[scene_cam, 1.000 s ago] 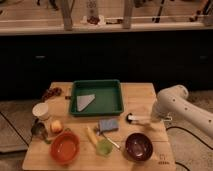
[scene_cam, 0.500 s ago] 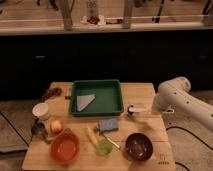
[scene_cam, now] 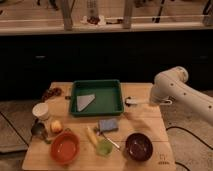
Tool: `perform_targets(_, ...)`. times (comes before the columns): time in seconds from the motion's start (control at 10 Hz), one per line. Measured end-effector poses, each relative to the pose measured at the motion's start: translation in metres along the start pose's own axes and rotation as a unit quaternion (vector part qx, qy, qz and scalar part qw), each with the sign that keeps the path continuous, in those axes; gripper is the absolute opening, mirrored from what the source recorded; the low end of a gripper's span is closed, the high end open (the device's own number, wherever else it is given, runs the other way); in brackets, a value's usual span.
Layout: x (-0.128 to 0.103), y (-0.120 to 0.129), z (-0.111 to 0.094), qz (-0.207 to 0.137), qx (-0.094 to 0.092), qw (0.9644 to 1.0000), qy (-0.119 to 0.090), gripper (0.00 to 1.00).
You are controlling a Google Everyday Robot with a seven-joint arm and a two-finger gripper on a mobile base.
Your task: Wipe tray with brush
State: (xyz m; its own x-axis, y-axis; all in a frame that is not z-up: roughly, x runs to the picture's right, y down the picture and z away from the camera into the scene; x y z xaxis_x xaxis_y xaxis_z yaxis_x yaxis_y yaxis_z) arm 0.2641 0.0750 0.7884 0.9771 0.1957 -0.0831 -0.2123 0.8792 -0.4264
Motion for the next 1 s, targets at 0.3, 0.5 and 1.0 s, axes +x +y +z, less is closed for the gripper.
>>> perform_targets(0.3,-0.015,-0.012,-0.006,-0.011,0.014,0.9998,0.007,0.05)
perform_targets(0.5,-0.031,-0.021,-0.004,-0.024,0.022,0.9994,0.007,0.05)
perform_targets(1.0,-0.047,-0.032,0.0,-0.046,0.036,0.9982,0.012,0.05)
